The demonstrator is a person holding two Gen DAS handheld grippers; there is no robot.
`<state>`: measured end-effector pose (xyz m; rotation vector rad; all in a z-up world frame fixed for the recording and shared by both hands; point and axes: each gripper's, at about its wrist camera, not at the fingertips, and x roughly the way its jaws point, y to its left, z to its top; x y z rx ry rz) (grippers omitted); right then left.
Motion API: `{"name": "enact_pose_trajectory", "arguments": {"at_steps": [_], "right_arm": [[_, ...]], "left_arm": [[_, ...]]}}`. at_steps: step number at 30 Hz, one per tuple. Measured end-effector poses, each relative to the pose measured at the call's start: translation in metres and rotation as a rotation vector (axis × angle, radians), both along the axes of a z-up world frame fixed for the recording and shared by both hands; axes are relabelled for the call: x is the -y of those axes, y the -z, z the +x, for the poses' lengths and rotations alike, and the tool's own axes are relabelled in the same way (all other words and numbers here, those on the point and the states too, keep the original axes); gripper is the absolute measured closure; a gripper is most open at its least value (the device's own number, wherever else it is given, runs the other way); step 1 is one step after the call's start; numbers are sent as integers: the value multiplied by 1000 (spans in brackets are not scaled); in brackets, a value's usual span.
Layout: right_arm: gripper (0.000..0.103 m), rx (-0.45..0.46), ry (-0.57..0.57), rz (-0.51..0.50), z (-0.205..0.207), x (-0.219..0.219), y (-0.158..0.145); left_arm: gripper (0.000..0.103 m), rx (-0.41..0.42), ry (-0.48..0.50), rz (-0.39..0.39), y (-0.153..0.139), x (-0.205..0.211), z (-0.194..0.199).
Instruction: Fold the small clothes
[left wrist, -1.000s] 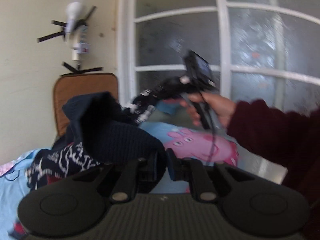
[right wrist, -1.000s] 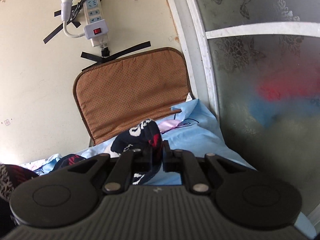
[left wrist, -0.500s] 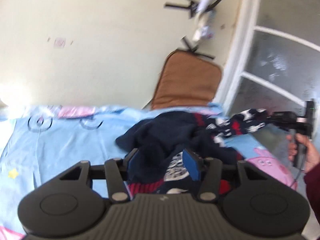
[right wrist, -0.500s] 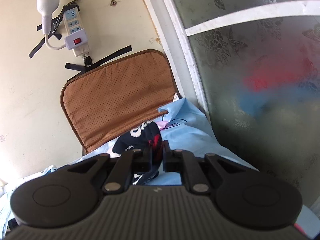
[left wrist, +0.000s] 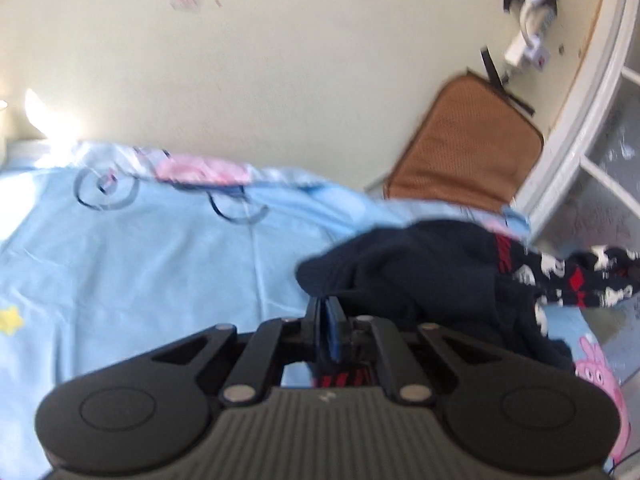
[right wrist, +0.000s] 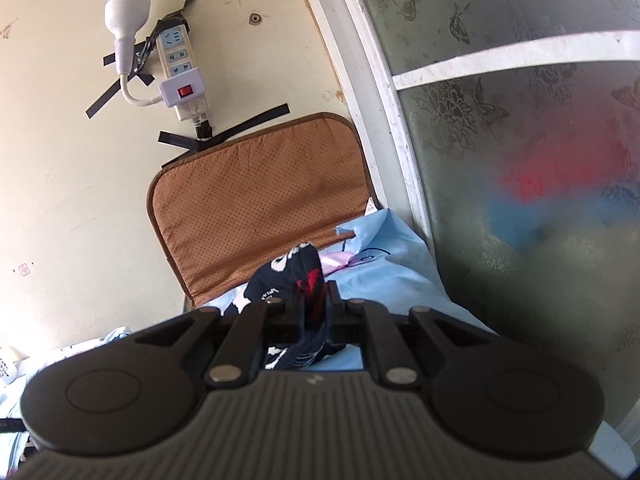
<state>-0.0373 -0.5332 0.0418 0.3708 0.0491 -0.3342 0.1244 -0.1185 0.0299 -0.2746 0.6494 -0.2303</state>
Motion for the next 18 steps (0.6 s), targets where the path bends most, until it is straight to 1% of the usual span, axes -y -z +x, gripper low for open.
{"name": "enact_pose_trajectory", "arguments": {"at_steps": [1,2,4,6,8,9,10,11,13,14,15,16,17,18], "right_arm": [[91,18,-2,-5,-3,-3,-5],[91,46,-5,-7,-7,-6,-11],[91,115,-16,-1,-17,-11,-21],[91,183,-27,9,-29,-15,-29],[91,204,-24,3,-38,-20,-31],[91,200,-25,2,-42,-21,-29],[91,181,-29,2,-44,-23,-26],[91,153,-31,3,-45,-23,-20],[90,65,-26,2,-44,-23,-4],[88,-1,-17,-1,-42,-22,9],[86,-60,-16,-3,-40,-22,19],[86,-140,-2,-8,-36,-21,31],[81,-237,22,-4,-31,-18,45],[75,-301,30,11,-29,-14,53]], "left_arm": [[99,40,-34,-41,-18,-19,-7],[99,73,-65,-62,-34,-35,-14],[99,148,-122,-72,-66,-65,-30],[99,219,-173,-60,-95,-87,-50],[99,281,-183,-50,-118,-102,-72],[99,308,-191,-29,-126,-106,-84],[99,328,-201,7,-131,-109,-97],[99,329,-202,38,-132,-111,-107],[99,283,-169,82,-121,-110,-122],[99,249,-155,102,-111,-107,-125],[99,200,-137,131,-94,-102,-128],[99,151,-123,161,-78,-97,-129],[99,110,-114,192,-62,-90,-132],[99,72,-106,214,-46,-85,-133]]}}
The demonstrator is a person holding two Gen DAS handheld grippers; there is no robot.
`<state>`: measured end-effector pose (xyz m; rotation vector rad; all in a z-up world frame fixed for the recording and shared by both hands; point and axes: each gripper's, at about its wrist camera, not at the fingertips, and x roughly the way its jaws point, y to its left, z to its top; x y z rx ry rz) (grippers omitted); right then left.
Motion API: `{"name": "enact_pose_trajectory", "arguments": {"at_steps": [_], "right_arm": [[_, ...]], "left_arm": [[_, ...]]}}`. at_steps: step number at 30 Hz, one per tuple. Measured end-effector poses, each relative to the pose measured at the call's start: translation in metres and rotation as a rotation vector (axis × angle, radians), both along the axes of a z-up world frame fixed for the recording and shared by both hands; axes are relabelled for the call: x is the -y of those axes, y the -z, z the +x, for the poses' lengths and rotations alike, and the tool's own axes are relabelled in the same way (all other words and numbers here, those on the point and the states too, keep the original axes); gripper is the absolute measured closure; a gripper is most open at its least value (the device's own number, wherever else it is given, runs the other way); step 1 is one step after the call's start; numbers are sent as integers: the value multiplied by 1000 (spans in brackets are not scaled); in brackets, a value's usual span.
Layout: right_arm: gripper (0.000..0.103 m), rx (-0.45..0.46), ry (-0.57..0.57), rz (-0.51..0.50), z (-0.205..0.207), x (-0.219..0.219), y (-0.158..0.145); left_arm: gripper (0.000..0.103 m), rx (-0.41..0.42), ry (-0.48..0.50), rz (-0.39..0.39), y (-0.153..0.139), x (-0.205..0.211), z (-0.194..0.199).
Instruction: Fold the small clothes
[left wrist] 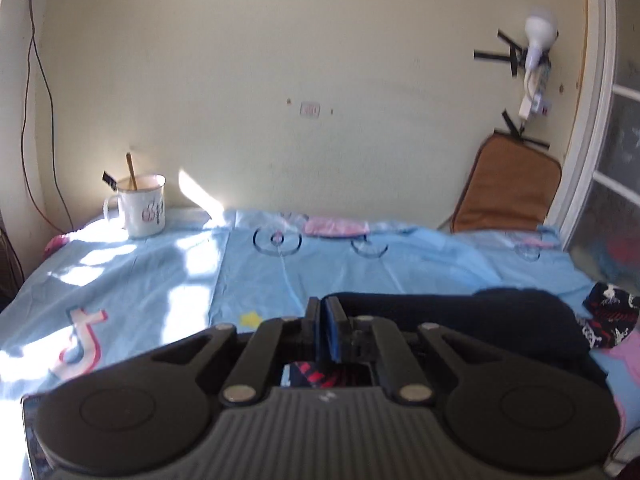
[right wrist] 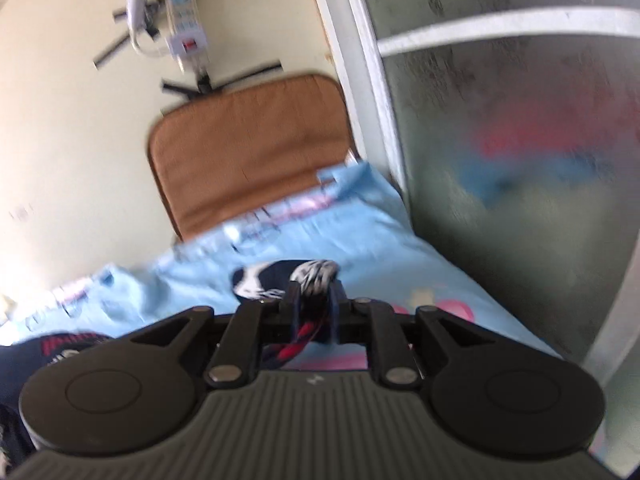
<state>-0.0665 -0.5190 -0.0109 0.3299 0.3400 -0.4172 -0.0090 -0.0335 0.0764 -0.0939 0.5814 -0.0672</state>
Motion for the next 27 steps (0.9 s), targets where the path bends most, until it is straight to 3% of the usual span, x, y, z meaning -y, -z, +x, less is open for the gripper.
{"name": "enact_pose_trajectory", "arguments": {"at_steps": [1,3,6,8,10,12,14,18,19,21,22,24,27], "right_arm": [[61,-48,6,26,0,5,7],[59,-54,-34,93,-5,12,10],[59,84,-214,145,-10,3,-11],[55,132,-303,86,4,-18,-31],[43,133,-388,41,29,-43,-46],[34,107,-503,15,65,-72,-55],[15,60,-630,-17,108,-105,-56],[14,-126,-796,-83,185,-157,-39],[19,-160,-830,-88,194,-165,-35],[77,-205,-897,-107,198,-177,-33],[91,-184,-892,-143,189,-182,-38],[92,-46,-920,-235,139,-185,-56],[92,70,-978,-233,78,-175,-73]], "left_arm": [[98,-32,4,1,15,-2,-4],[96,-79,-1,-20,34,-7,-6],[82,-59,-27,-62,38,-22,-10],[51,-8,-37,-82,35,-38,-14],[31,36,-47,-109,28,-45,-16],[26,56,-45,-148,24,-47,-12],[13,46,-30,-199,24,-45,-6],[10,1,-10,-226,38,-35,0],[10,-10,-4,-226,43,-33,0],[11,-30,10,-232,50,-30,0],[17,-35,17,-221,53,-28,-1],[25,-28,32,-190,55,-23,-2],[40,-6,69,-169,54,-14,-1]]}}
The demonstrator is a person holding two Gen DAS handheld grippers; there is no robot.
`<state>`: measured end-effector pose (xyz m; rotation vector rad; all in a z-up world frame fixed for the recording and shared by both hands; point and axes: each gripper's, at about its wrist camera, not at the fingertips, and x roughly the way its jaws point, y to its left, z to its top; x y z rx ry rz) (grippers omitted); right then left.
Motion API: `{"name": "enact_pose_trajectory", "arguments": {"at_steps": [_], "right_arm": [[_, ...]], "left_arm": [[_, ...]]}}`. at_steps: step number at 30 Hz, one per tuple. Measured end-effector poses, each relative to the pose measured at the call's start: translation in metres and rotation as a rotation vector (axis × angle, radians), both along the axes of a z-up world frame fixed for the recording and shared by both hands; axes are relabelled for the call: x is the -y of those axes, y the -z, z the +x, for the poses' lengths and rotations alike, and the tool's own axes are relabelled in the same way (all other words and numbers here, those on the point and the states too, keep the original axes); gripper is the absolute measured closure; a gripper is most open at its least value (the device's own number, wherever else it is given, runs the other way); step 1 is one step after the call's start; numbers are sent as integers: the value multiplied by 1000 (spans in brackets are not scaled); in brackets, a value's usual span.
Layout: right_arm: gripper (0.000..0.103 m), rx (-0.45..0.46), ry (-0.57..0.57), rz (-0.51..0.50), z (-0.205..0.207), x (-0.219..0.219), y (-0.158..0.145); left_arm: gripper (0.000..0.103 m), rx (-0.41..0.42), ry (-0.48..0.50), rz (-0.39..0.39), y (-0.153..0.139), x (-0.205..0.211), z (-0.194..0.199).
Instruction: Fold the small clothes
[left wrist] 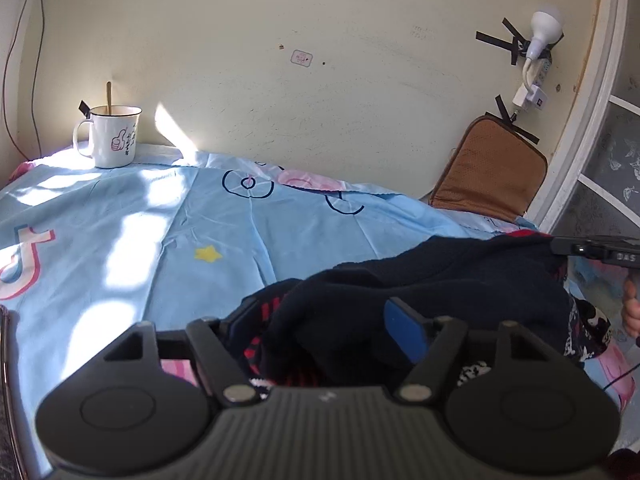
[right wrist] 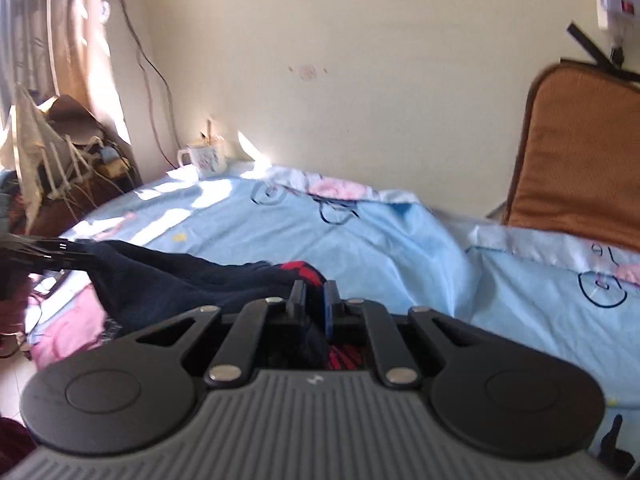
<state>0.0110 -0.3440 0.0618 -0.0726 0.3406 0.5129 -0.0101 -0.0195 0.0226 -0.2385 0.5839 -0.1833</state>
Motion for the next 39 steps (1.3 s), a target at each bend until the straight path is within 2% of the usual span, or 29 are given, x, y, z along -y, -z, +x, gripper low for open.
{"name": "enact_pose_trajectory", "arguments": {"at_steps": [1,4,6,7,10,12,13,14,18,23,24,25,26,27,28,29,31,36,39], "right_arm": [[92,12,-14,9,-22,5,0],[92,-26,-30,20,-61,15,19],[91,-123,-12,40,-67,18,44],[90,-175,1,51,-65,18,58],[85,-235,42,45,-56,11,77],[64,-218,30,85,-53,10,66],[34,-201,25,108,-50,9,60],[19,-164,15,129,-52,9,53],[18,-72,-34,44,-49,-8,33],[17,-76,-45,-14,-29,-27,43],[18,-84,-44,-24,-25,-30,47],[25,-90,-45,-35,-23,-32,50],[42,-94,-51,-52,-25,-37,52],[53,-95,-62,-65,-25,-39,53],[71,-92,-81,-72,-28,-41,53],[88,-78,-100,-77,-32,-43,51],[89,-15,-82,-113,-41,-47,48],[94,112,-12,-155,-45,-49,34],[95,201,78,-214,-39,-57,22]], "left_arm": [[44,5,17,1,-1,3,1],[44,26,68,25,-1,15,2],[35,29,100,50,2,22,2],[22,26,111,58,3,25,2],[19,10,122,71,7,26,6],[15,-4,118,68,7,22,9],[15,-1,114,65,5,20,9],[13,8,109,62,3,18,7],[6,52,95,61,-6,11,-1],[7,29,102,71,0,14,9],[8,15,104,72,3,15,13],[9,5,106,72,5,16,16],[12,-1,108,73,6,18,18],[16,-1,108,75,7,20,19],[34,3,116,81,7,21,19],[63,4,116,95,7,23,19],[87,7,118,126,8,26,18],[87,107,100,170,-7,35,3],[87,226,65,169,-34,37,-4]]}}
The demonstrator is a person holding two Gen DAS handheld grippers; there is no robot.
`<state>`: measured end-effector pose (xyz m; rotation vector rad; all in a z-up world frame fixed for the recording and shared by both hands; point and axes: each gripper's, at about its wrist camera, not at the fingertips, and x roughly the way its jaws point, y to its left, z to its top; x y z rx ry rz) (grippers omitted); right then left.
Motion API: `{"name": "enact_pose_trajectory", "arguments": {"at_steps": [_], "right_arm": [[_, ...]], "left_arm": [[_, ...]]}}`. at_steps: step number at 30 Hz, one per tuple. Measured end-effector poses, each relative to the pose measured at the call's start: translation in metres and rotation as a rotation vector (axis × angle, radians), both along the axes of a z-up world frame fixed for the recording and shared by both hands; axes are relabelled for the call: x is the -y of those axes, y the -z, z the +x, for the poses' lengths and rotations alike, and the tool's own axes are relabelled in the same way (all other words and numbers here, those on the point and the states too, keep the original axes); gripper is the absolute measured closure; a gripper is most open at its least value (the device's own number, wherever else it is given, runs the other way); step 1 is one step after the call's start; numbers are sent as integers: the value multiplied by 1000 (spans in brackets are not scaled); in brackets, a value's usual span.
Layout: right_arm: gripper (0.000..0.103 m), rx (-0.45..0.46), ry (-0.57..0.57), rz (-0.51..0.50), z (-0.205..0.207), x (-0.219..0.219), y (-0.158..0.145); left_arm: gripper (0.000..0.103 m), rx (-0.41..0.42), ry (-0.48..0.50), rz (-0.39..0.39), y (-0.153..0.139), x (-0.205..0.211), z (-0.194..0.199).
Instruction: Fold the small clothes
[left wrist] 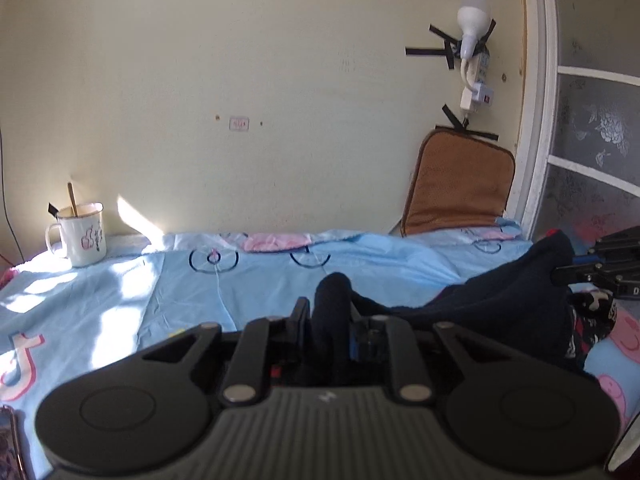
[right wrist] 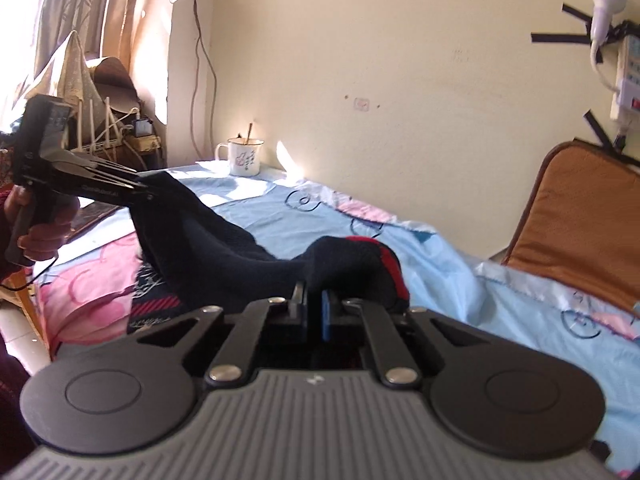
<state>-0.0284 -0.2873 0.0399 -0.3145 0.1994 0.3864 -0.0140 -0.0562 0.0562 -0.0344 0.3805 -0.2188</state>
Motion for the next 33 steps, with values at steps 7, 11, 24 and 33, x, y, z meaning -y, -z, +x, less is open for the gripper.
{"name": "enact_pose_trajectory", "arguments": {"at_steps": [7,11,24,33], "right_arm": [[100,249,212,73,52,14,-72],[100,130,304,314,123,40,-101],[21,-439,180,281,217,51,-1],[64,-637,38,240,206,3,24]], "left_arm": [[87,155,-93,-13,-68,8,56],[93,212,-253,113,-69,35,136],[21,-269,-241,97,13,-7,193],[78,-346,-63,59,45,9,153]]}}
